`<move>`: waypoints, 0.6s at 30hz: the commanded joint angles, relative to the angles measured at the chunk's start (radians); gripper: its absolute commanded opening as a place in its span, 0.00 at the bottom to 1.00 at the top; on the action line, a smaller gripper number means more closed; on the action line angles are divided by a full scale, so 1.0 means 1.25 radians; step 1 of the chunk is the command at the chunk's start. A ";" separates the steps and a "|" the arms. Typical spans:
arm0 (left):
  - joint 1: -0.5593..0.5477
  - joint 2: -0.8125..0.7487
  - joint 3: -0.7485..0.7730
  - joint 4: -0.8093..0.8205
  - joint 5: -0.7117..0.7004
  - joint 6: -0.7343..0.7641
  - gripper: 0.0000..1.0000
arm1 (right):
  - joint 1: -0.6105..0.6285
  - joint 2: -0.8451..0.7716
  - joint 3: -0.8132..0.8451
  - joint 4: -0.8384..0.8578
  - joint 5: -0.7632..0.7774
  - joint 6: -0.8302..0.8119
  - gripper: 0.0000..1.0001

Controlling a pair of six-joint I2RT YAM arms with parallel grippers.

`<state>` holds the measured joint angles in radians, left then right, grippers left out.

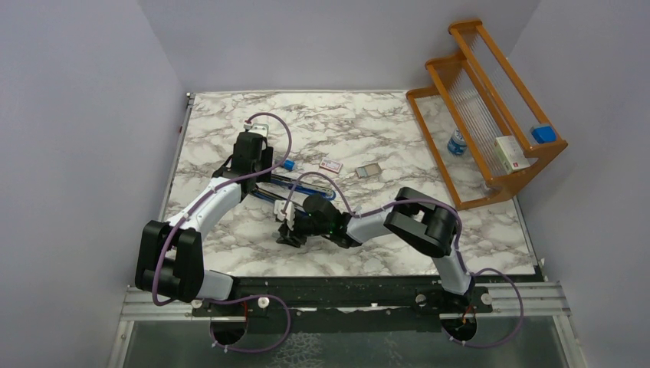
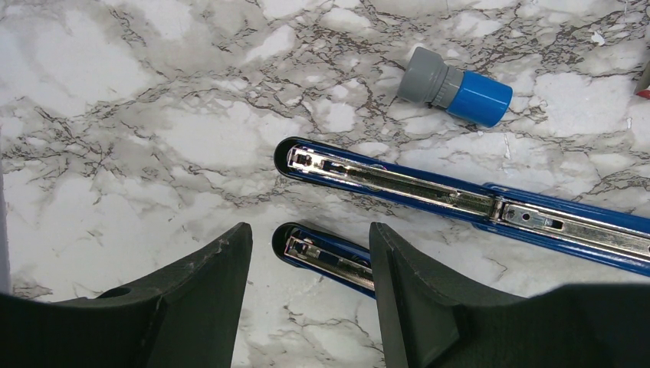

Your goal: Load the staples into the stapler

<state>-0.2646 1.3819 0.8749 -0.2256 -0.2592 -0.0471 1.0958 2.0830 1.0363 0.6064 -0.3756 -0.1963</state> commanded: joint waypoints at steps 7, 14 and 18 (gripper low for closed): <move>-0.009 -0.020 0.025 0.005 -0.014 0.004 0.61 | -0.002 0.030 -0.085 0.069 -0.002 0.003 0.37; -0.009 -0.018 0.025 0.006 -0.014 0.005 0.61 | -0.010 0.060 -0.104 0.111 -0.003 0.024 0.32; -0.009 -0.019 0.024 0.006 -0.013 0.005 0.61 | -0.013 0.073 -0.106 0.122 0.003 0.036 0.32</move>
<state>-0.2707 1.3819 0.8749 -0.2256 -0.2592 -0.0471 1.0863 2.1040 0.9394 0.8230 -0.3840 -0.1658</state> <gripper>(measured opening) 0.609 0.326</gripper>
